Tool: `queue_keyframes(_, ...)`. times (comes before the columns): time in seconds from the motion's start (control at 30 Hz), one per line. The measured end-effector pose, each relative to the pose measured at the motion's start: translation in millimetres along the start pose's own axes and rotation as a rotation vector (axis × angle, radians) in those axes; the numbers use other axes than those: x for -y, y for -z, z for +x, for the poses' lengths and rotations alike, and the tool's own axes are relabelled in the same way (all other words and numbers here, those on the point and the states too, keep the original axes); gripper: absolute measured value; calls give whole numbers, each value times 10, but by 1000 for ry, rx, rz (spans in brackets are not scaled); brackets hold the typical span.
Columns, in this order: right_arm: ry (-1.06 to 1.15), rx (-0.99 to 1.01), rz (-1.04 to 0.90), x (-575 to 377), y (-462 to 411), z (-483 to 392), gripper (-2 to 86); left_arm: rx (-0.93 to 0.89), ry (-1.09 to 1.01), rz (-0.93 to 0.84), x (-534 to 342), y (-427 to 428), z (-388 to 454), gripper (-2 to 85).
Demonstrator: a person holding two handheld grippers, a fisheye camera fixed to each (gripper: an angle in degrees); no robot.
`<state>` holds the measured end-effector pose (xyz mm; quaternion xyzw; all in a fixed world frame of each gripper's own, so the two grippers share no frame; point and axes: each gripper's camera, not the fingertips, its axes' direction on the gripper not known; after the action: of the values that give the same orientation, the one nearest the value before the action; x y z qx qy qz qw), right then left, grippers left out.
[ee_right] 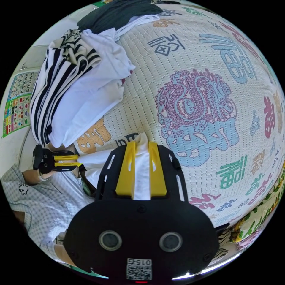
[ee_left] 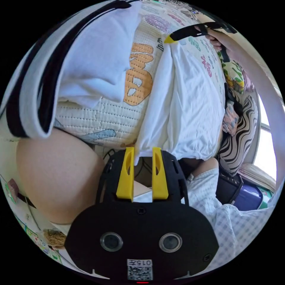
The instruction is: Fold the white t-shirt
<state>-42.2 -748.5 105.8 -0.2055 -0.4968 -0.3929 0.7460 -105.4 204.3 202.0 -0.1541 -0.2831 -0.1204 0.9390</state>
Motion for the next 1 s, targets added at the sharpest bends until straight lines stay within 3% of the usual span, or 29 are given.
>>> queue_keyframes(0.17,4,22,-5,-127,214,34,26,-34,8,82,-110,24,41,2)
queue_keyframes(0.37,-29,-7,85,-402,765,45,3,-110,-13,332,-445,264,131,-6)
queue_keyframes(0.43,-47,-9,134,-513,1018,68,1,-58,-20,412,-555,379,158,-7)
queue_keyframes(0.63,-63,154,308,-1071,1875,145,0,-55,-139,469,-742,439,364,-9)
queue_keyframes(0.83,-90,311,514,-2467,2517,359,0,-38,-502,515,-946,119,1388,-9)
queue_keyframes(1.0,-165,435,726,-4291,2841,709,3,-78,-752,455,-851,-477,2261,-8)
